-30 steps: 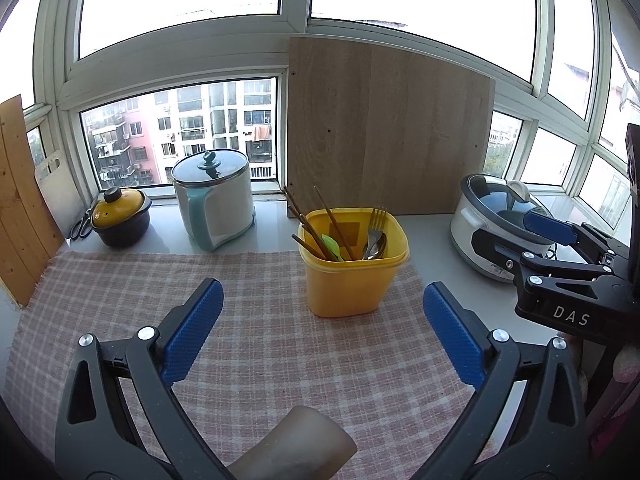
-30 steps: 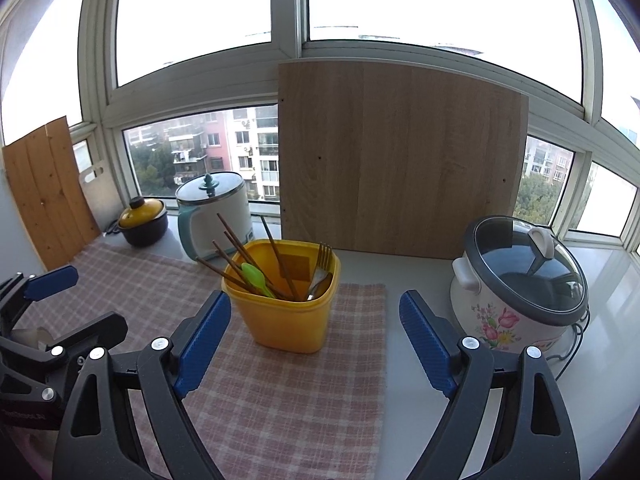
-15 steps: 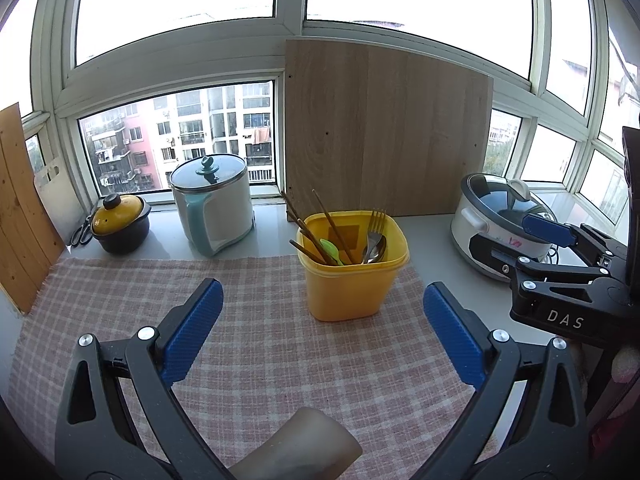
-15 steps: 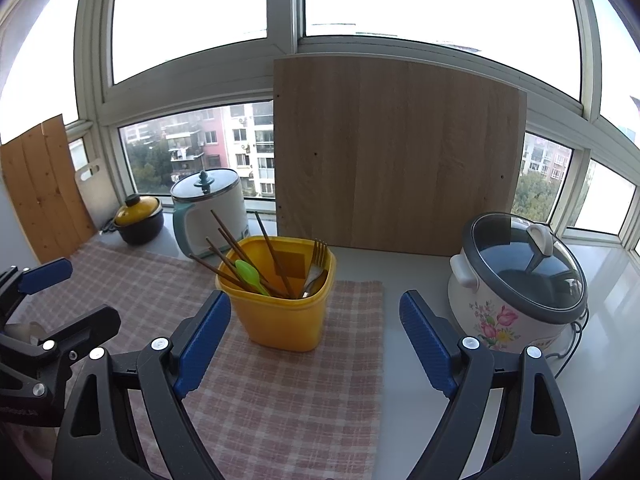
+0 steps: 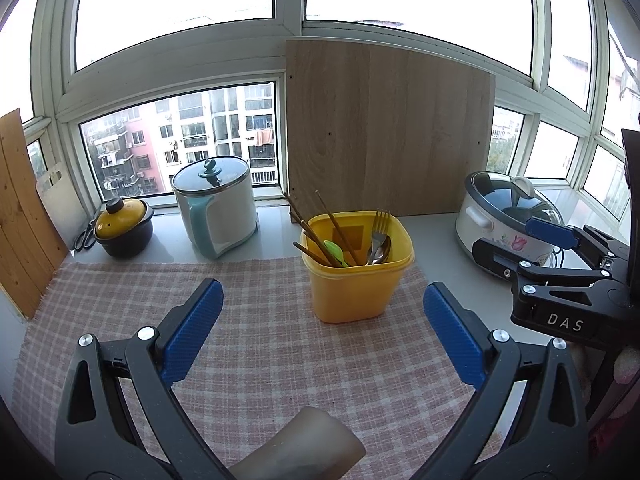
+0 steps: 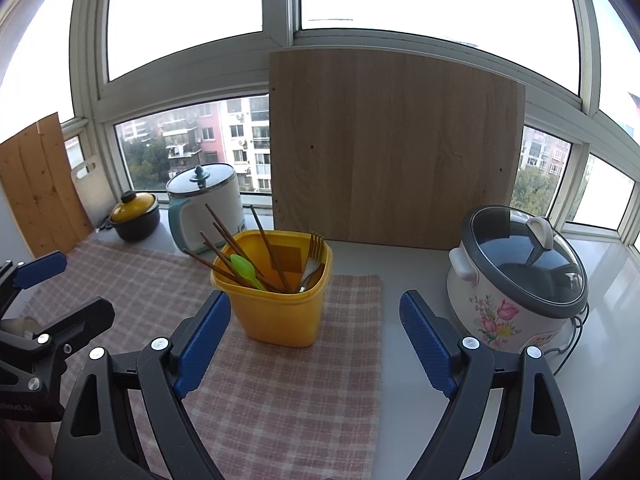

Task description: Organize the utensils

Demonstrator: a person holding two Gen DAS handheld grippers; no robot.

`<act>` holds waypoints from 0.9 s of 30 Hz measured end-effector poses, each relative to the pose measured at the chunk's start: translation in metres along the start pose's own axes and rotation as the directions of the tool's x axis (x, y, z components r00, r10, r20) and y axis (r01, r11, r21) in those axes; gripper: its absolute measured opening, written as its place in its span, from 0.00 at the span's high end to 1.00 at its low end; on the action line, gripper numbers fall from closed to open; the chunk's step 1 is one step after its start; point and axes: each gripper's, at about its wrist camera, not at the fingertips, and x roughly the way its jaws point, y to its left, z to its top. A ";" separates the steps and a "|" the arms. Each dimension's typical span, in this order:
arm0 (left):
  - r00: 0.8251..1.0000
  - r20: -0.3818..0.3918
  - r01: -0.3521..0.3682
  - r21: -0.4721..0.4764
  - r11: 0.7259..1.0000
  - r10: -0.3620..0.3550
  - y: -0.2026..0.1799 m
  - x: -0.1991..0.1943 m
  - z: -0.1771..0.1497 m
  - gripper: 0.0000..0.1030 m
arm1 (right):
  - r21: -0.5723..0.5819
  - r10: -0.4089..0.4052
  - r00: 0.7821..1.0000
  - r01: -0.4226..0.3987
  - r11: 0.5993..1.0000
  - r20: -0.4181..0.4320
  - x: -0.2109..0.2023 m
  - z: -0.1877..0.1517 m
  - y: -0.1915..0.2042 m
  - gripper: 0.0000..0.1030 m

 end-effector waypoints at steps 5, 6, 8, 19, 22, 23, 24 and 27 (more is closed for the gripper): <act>1.000 0.005 -0.009 0.004 1.000 0.008 0.003 0.000 -0.001 0.01 | -0.001 -0.002 1.000 0.002 1.000 -0.002 0.000 0.000 0.001 0.16; 1.000 0.005 -0.010 0.004 1.000 0.010 0.003 -0.001 -0.002 0.01 | -0.002 -0.001 1.000 0.001 1.000 -0.002 0.000 0.000 0.001 0.16; 1.000 0.007 -0.014 0.004 1.000 0.014 0.003 -0.002 -0.001 0.01 | -0.002 -0.002 1.000 0.002 1.000 -0.003 0.000 0.000 0.000 0.16; 0.999 0.012 -0.034 0.011 0.999 0.034 0.005 -0.004 0.000 0.01 | -0.006 0.005 1.000 -0.005 1.000 -0.016 0.004 -0.001 0.004 0.16; 0.999 0.011 -0.037 0.012 0.999 0.037 0.007 -0.004 0.000 0.01 | -0.010 0.005 1.000 -0.005 1.000 -0.019 0.005 -0.001 0.005 0.16; 0.999 0.012 -0.037 0.012 0.999 0.037 0.007 -0.004 0.000 0.01 | -0.010 0.004 1.000 -0.004 1.000 -0.021 0.006 -0.001 0.005 0.16; 0.999 0.012 -0.037 0.012 0.999 0.037 0.007 -0.004 0.000 0.01 | -0.008 0.004 1.000 -0.004 1.000 -0.022 0.006 -0.001 0.006 0.16; 0.999 0.011 -0.038 0.011 0.999 0.038 0.007 -0.004 0.000 0.01 | -0.008 0.005 1.000 -0.005 1.000 -0.022 0.007 -0.001 0.005 0.16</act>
